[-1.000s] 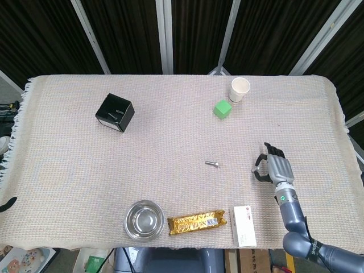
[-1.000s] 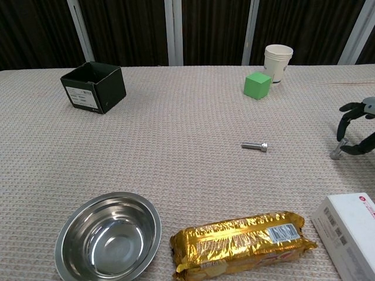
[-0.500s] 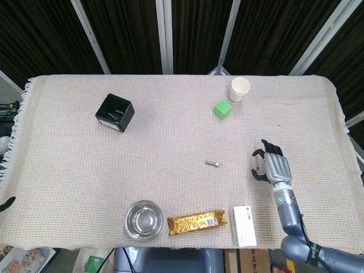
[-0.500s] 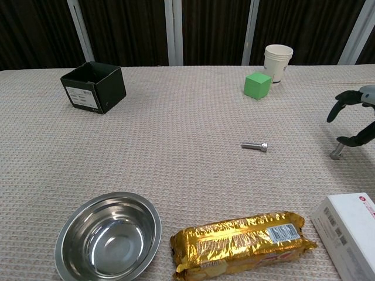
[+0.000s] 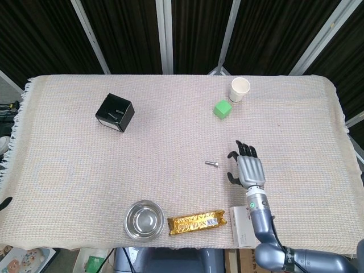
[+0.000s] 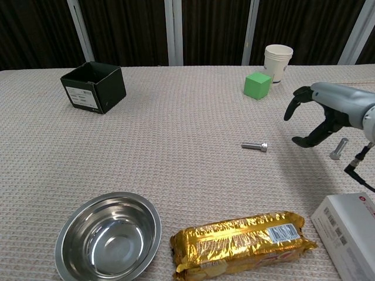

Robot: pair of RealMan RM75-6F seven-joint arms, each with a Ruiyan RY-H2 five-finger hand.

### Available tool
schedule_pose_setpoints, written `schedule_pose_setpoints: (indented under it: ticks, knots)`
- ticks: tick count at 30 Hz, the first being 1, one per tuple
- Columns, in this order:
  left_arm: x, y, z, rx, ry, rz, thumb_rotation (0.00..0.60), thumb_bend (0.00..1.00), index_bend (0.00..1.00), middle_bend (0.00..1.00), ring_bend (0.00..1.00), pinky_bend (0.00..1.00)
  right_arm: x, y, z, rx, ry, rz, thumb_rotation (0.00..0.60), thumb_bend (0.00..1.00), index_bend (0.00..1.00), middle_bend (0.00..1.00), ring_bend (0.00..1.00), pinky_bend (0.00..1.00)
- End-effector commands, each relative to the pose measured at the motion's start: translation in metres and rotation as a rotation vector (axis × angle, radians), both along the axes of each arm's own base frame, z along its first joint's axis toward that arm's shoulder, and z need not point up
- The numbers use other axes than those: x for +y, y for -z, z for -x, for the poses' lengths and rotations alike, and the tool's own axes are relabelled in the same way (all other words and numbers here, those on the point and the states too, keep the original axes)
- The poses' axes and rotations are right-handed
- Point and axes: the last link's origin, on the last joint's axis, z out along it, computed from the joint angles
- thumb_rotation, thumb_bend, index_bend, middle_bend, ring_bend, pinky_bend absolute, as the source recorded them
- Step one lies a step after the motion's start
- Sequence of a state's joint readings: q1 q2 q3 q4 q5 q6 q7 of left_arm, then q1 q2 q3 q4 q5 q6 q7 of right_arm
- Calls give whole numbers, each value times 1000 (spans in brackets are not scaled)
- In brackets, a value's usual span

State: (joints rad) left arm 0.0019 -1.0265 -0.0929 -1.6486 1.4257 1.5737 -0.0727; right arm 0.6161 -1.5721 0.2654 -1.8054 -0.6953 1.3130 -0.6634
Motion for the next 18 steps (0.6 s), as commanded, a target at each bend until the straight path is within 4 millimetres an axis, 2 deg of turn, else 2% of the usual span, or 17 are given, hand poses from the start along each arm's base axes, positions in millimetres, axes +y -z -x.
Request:
schedule_pose_setpoints:
  ticks: [1, 18]
  knots:
    - [1, -1, 1, -6, -4, 2, 600, 44, 166, 112, 10, 9, -5, 11, -6, 28, 29, 22, 600, 353, 348, 0, 0, 0]
    - [6, -4, 6, -29, -4, 15, 600, 44, 166, 112, 9, 9, -10, 50, -25, 80, 88, 57, 600, 354, 356, 0, 0, 0]
